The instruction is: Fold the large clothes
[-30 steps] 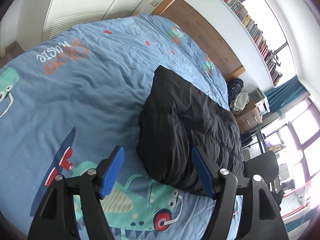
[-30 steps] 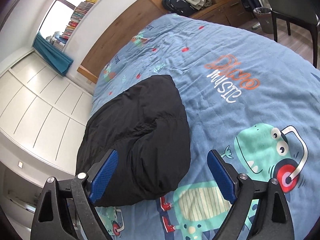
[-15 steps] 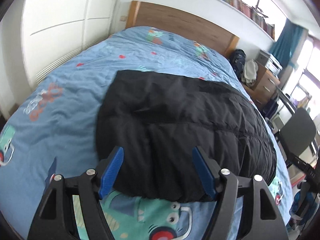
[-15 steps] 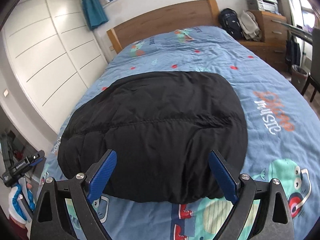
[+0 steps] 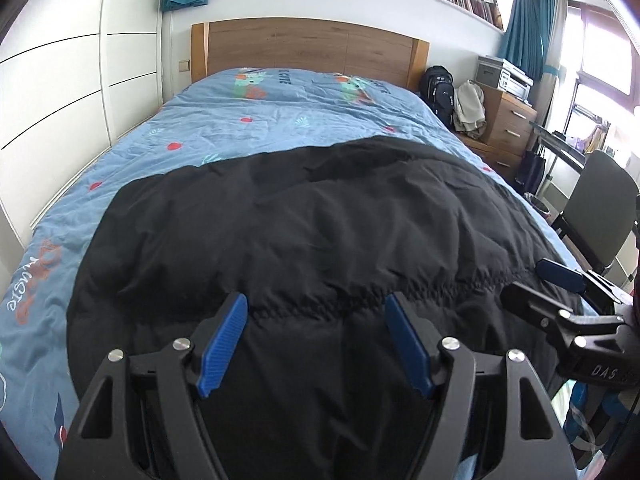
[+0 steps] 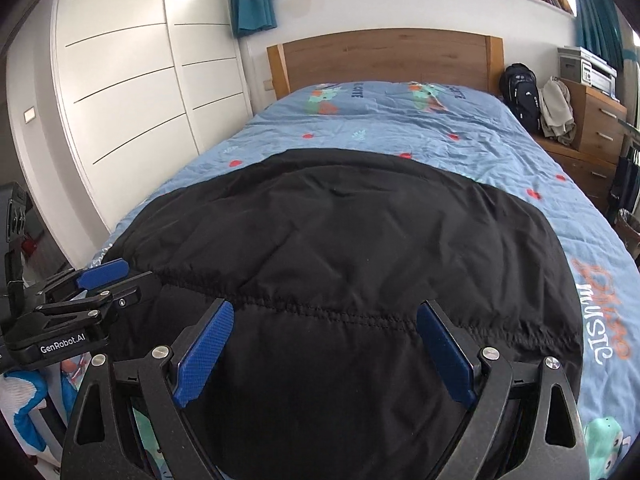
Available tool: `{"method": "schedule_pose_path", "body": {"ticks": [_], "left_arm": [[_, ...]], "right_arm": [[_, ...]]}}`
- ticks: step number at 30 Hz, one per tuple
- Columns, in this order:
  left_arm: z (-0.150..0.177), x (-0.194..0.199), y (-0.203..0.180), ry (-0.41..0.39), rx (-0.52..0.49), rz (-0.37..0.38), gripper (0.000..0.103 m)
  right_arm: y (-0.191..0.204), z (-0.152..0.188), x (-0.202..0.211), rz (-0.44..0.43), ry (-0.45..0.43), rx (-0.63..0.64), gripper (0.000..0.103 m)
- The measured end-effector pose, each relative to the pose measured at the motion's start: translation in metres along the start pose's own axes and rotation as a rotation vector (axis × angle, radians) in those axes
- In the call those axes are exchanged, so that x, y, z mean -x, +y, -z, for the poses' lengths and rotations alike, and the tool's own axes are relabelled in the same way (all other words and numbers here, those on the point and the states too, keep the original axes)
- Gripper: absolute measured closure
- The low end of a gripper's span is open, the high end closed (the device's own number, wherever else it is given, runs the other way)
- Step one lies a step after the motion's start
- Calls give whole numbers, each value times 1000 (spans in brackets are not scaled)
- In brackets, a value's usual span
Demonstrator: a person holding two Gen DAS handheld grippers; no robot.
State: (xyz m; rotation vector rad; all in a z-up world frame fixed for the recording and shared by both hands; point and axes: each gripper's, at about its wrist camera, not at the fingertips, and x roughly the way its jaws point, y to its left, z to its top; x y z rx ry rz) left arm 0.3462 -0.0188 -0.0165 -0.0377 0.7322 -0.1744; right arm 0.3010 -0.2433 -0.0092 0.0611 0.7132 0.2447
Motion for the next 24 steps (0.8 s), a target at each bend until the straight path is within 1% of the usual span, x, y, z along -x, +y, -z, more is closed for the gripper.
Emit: {"method": "schedule_pose_path", "body": {"ticks": [3, 8, 14, 24], "left_arm": [[1, -13, 0, 13, -2, -2, 33], [4, -22, -1, 19, -10, -8, 33], [9, -26, -1, 29, -21, -12, 33], [6, -21, 3, 37, -24, -8, 33]], "right_arm": [[-7, 7, -11, 11, 16, 0, 11], [-18, 15, -14, 22, 23, 0, 10], [-35, 22, -10, 39, 34, -12, 10], [-73, 27, 2, 113, 65, -68, 8]]}}
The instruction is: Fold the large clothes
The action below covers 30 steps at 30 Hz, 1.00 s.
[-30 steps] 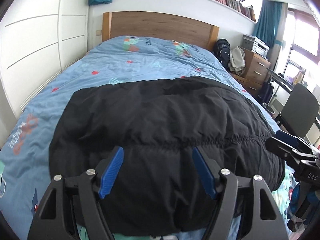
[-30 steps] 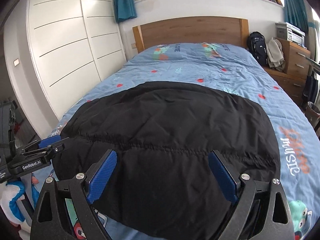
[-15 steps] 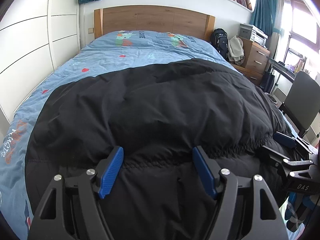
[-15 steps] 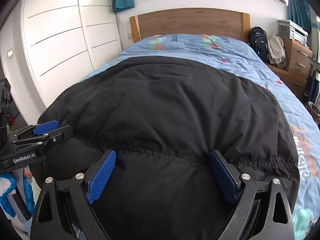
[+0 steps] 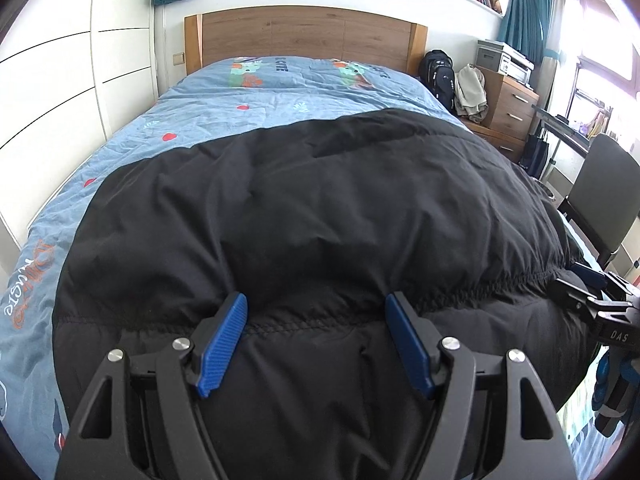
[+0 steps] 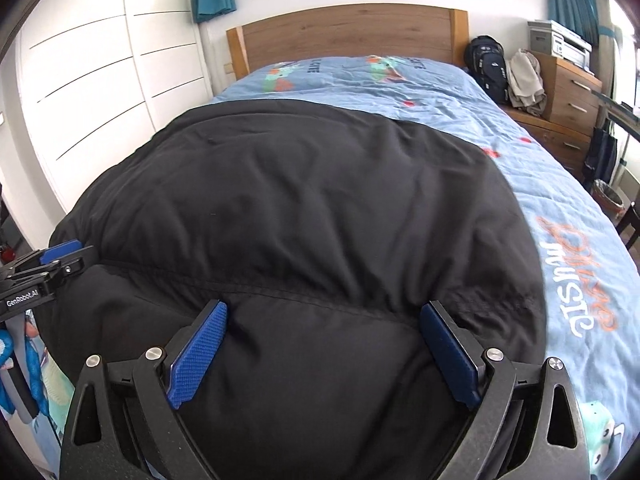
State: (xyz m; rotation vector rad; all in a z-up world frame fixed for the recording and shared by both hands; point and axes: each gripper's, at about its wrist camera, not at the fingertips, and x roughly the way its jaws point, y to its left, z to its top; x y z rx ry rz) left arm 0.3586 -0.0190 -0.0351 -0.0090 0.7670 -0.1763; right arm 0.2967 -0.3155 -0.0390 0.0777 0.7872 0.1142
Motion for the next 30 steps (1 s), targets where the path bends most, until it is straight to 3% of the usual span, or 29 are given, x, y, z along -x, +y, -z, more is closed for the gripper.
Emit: {"method": "schedule_pose_path", "body": {"ticks": [6, 12, 18, 30], "left_arm": [[-16, 10, 3, -43, 22, 11, 33], [-44, -9, -6, -43, -8, 32, 32], [-75, -64, -7, 65, -25, 44, 32], [-117, -149, 14, 151, 54, 36, 28]], "right_arm": [[-1, -21, 18, -34, -64, -21, 8], [34, -57, 1, -92, -97, 32, 8], [58, -77, -54, -92, 1, 64, 7], [33, -116, -124, -70, 85, -21, 7]]}}
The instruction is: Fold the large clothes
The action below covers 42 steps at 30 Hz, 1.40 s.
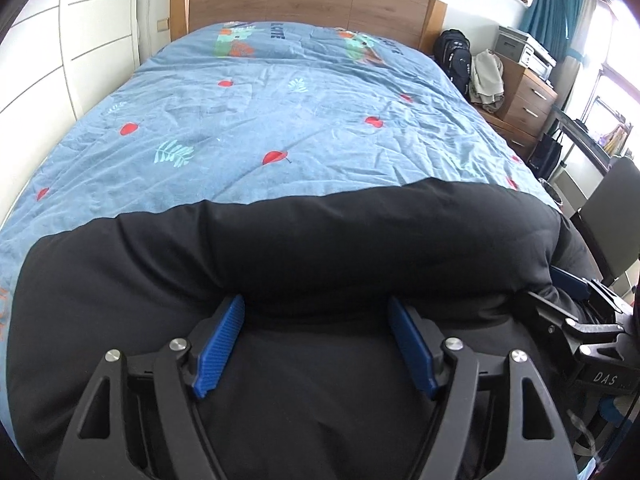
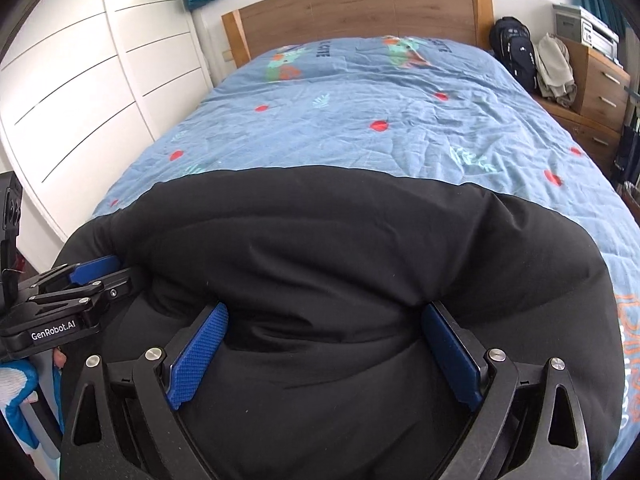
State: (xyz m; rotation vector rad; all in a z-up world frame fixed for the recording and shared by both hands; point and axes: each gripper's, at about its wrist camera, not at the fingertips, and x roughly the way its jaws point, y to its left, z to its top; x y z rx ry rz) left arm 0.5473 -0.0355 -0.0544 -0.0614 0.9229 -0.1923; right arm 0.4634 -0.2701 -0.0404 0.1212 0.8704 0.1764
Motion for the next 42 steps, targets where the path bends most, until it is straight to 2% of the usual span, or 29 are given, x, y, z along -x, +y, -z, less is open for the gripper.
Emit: {"method": "schedule_pose_path", "body": {"ticks": [9, 13, 16, 18, 20, 23, 25, 26, 28, 32, 36, 38, 40, 42], "left_arm": [[-21, -46, 11, 46, 56, 14, 21], [-19, -41, 18, 63, 81, 58, 21], [-18, -29, 35, 89, 124, 92, 21], [-21, -22, 53, 112, 171, 67, 21], [-22, -16, 73, 143, 211, 9, 21], [-19, -5, 98, 196, 204, -86, 21], [-16, 14, 114, 167, 200, -154, 21], [-12, 27, 122, 142, 215, -165, 21], [-3, 53, 132, 83, 238, -111, 21], [27, 93, 127, 1, 227, 0, 21], [65, 99, 119, 13, 248, 102, 20], [82, 95, 119, 40, 245, 82, 21], [97, 97, 126, 55, 255, 67, 21], [107, 105, 136, 56, 279, 59, 21]], "right_arm": [[-22, -24, -43, -18, 62, -51, 5], [-33, -24, -42, -39, 70, -75, 5], [-49, -20, -34, -18, 73, -92, 5], [-64, -19, -29, 15, 78, -131, 5], [-79, -18, -25, 68, 91, -162, 5], [-96, -14, -18, 167, 131, -182, 5], [-101, -12, -9, 233, 143, -170, 5], [-102, -11, -2, 252, 139, -161, 5], [-98, -6, 18, 254, 98, -128, 5], [-74, 11, 58, 159, 15, -63, 5], [-51, 40, 78, 52, 19, -14, 5], [-50, 62, 77, 39, 68, -8, 5], [-61, 85, 75, 90, 118, -3, 5], [-77, 102, 81, 111, 133, -35, 5]]}}
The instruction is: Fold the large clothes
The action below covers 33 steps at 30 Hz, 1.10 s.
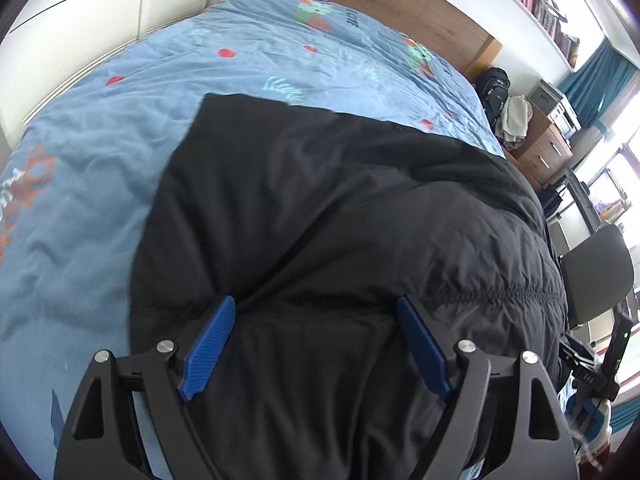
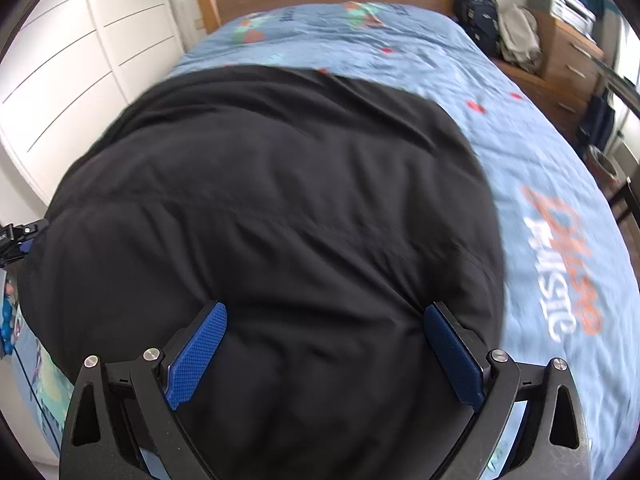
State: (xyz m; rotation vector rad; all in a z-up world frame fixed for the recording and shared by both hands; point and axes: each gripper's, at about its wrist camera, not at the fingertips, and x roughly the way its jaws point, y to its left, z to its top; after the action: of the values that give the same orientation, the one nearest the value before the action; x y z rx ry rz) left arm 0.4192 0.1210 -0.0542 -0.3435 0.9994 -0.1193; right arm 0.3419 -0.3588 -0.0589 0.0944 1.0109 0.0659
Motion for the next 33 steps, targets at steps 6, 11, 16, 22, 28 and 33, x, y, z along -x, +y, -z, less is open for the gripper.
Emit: {"method": "schedule_pose_path", "body": {"ticks": [6, 11, 16, 22, 28, 33], "left_arm": [[26, 49, 24, -21, 28, -38, 21], [54, 87, 36, -44, 74, -20, 21], [75, 86, 35, -32, 113, 0, 21], [88, 56, 38, -29, 162, 9, 20], [93, 18, 71, 30, 240, 29, 14], [104, 34, 67, -16, 218, 28, 14]], "right_arm": [[-37, 25, 38, 81, 3, -91, 5], [-35, 38, 84, 80, -50, -112, 5], [-7, 45, 110, 38, -100, -116, 5], [32, 47, 80, -41, -84, -105, 5], [31, 51, 29, -53, -22, -161, 5], [8, 62, 32, -26, -17, -154, 5]]}}
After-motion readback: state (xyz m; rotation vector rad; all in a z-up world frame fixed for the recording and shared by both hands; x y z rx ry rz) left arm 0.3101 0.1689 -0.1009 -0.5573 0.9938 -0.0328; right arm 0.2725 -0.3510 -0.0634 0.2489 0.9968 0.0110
